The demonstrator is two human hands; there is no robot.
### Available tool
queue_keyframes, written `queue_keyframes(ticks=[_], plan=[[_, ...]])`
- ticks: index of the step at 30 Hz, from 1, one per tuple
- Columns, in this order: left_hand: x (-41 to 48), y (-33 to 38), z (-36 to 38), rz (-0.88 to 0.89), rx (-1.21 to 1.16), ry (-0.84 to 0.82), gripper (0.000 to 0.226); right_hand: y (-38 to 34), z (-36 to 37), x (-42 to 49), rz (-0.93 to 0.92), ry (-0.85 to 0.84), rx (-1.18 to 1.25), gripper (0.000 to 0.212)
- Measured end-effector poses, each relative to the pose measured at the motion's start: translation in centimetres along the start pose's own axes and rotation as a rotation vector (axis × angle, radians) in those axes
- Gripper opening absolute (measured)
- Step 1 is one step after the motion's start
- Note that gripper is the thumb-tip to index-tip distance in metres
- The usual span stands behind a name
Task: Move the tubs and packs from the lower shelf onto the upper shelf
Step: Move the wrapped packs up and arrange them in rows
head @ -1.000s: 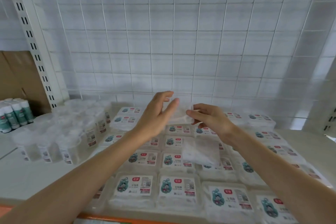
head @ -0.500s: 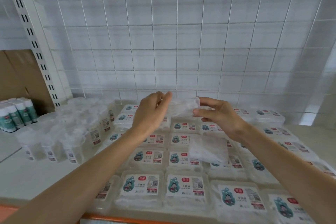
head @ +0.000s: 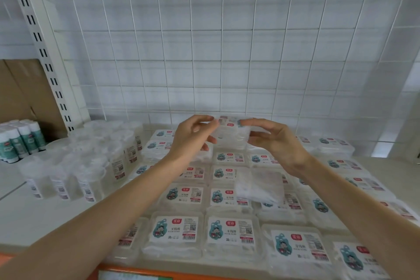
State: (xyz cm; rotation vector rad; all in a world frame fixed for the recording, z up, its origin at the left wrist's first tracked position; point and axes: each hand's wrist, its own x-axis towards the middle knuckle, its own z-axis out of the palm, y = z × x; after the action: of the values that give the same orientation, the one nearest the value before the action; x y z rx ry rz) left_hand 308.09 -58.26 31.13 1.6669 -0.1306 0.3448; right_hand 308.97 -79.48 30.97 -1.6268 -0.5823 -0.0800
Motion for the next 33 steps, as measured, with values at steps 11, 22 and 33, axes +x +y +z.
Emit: queue_keyframes(ticks=[11,22,33], plan=[[-0.2,0.2,0.0,0.065,0.003,-0.046,0.02,0.2,0.8,0.6,0.197,0.153,0.068,0.022],[-0.5,0.0,0.3,0.063,0.092,-0.179,0.04,-0.2,0.9,0.2,0.142,0.134,-0.032,0.033],[-0.4,-0.1,0.3,0.047,0.118,-0.228,0.019,0.2,1.2,-0.1,0.112,0.158,-0.161,0.051]])
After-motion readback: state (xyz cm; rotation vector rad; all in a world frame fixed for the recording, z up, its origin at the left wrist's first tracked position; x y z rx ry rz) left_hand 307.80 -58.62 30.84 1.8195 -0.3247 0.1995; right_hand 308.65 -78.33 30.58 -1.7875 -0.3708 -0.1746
